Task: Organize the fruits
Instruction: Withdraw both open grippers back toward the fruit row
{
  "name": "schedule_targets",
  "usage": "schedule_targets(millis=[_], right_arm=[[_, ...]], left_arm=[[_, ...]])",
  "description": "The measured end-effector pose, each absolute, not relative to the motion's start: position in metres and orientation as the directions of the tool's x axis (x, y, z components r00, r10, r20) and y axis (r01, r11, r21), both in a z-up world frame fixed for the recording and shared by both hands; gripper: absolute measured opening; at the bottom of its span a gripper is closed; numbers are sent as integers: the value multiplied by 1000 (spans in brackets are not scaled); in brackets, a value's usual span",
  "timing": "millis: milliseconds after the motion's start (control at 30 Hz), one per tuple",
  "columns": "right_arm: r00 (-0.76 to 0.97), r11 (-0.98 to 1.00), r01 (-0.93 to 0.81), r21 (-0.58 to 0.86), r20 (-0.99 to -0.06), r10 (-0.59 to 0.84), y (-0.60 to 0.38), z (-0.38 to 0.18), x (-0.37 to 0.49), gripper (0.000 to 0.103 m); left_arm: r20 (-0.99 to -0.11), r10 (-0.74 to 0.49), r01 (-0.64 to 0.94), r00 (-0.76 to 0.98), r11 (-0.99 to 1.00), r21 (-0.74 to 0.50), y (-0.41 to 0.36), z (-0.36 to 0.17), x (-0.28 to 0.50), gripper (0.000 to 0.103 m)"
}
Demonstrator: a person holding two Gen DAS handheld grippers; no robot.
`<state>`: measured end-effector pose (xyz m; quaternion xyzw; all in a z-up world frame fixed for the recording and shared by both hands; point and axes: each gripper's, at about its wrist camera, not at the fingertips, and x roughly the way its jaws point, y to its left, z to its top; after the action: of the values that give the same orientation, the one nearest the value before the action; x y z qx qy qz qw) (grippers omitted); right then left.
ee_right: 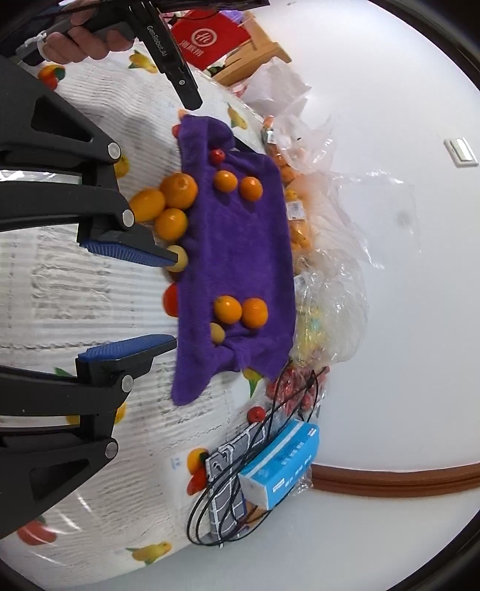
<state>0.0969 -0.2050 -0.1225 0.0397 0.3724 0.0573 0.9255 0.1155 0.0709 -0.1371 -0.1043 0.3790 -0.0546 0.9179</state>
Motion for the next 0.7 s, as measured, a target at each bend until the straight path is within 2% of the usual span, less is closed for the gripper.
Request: schedule_targets(millis=[200, 700], right_arm=[[704, 986, -78, 148, -692, 159, -197, -128, 87, 39], [663, 987, -98, 128, -731, 161, -175, -152, 113, 39]], left_arm=[[-730, -141, 14, 669, 984, -177, 77, -157, 108, 55], [-775, -98, -2, 625, 992, -127, 80, -188, 120, 54]])
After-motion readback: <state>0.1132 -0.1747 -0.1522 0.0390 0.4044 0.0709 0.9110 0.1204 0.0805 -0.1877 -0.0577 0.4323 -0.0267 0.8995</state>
